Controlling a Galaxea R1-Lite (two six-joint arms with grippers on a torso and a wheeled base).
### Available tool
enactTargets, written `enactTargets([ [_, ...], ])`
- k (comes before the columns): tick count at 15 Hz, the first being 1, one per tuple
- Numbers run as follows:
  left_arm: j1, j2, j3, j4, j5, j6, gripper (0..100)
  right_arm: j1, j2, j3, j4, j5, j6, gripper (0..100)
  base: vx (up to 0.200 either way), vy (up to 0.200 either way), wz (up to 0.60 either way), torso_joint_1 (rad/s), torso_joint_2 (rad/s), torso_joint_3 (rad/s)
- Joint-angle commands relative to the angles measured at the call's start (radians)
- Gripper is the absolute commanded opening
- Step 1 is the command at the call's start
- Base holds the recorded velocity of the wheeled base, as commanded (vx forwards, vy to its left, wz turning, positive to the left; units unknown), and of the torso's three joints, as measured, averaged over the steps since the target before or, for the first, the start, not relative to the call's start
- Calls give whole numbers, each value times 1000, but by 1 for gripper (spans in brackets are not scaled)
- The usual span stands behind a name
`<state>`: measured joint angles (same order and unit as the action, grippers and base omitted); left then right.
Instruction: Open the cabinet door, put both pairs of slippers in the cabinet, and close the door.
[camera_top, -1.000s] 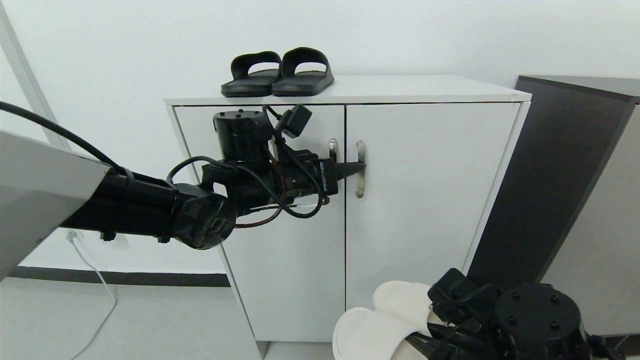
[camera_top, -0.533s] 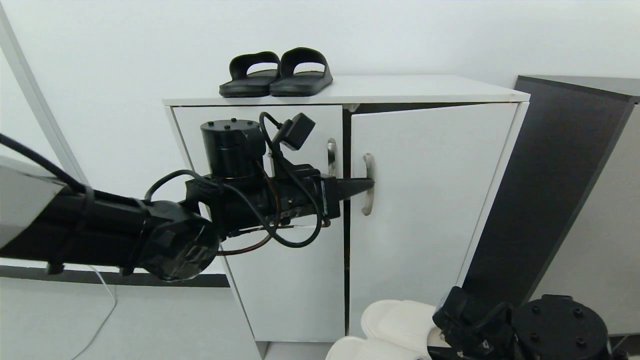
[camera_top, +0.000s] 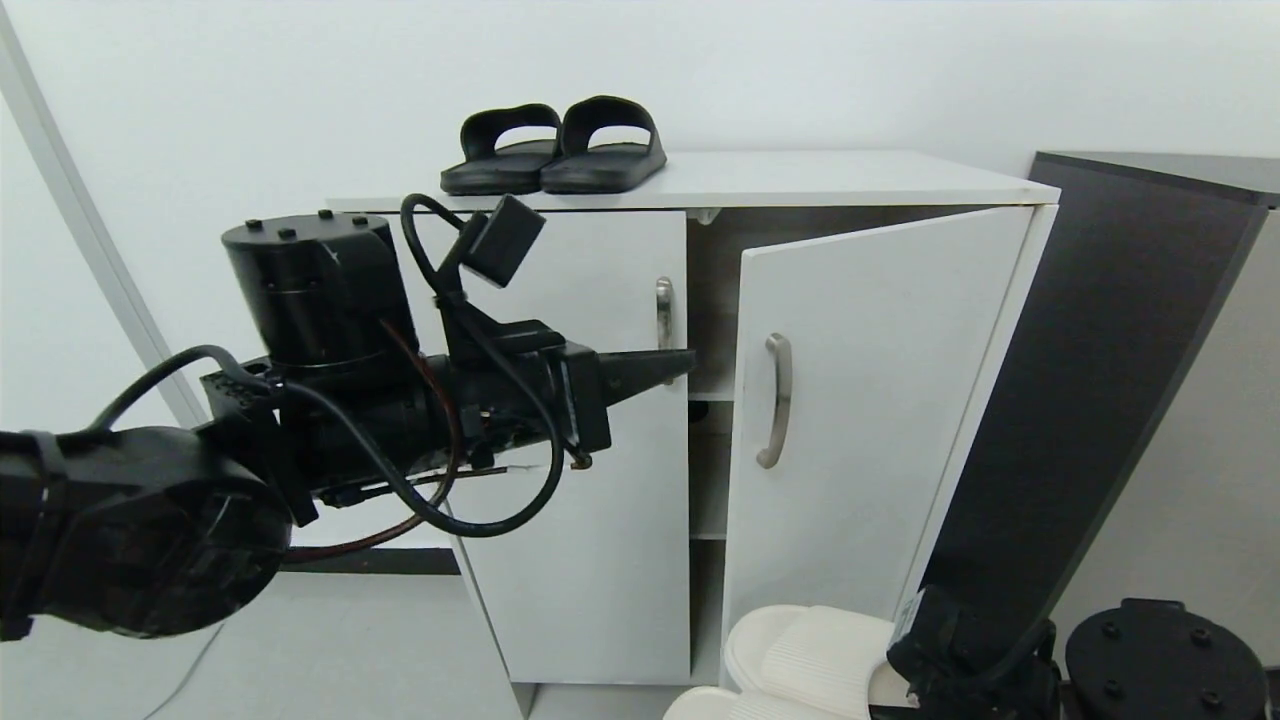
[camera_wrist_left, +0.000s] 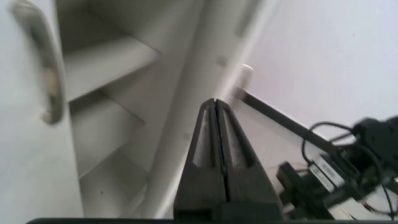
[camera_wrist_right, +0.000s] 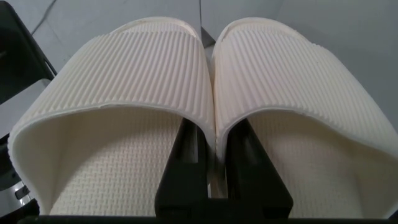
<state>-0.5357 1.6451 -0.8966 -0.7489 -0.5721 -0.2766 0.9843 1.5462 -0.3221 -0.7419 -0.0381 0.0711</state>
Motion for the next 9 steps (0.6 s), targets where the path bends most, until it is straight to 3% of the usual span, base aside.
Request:
enactTargets([
  [1,10,61,-59,-4,1,0,0,2,3,-2,3,-2,-1,0,0,0,0,0,0,0],
  [5,7,248,-182,-79,41,-1,0,4,25,-2,3,-5,-1,0,0,0,0,0,0,0],
  [9,-1,312,-232,-81,58,-3,0,13,25,31,4,-3,-1,0,0,0,0,0,0,0],
])
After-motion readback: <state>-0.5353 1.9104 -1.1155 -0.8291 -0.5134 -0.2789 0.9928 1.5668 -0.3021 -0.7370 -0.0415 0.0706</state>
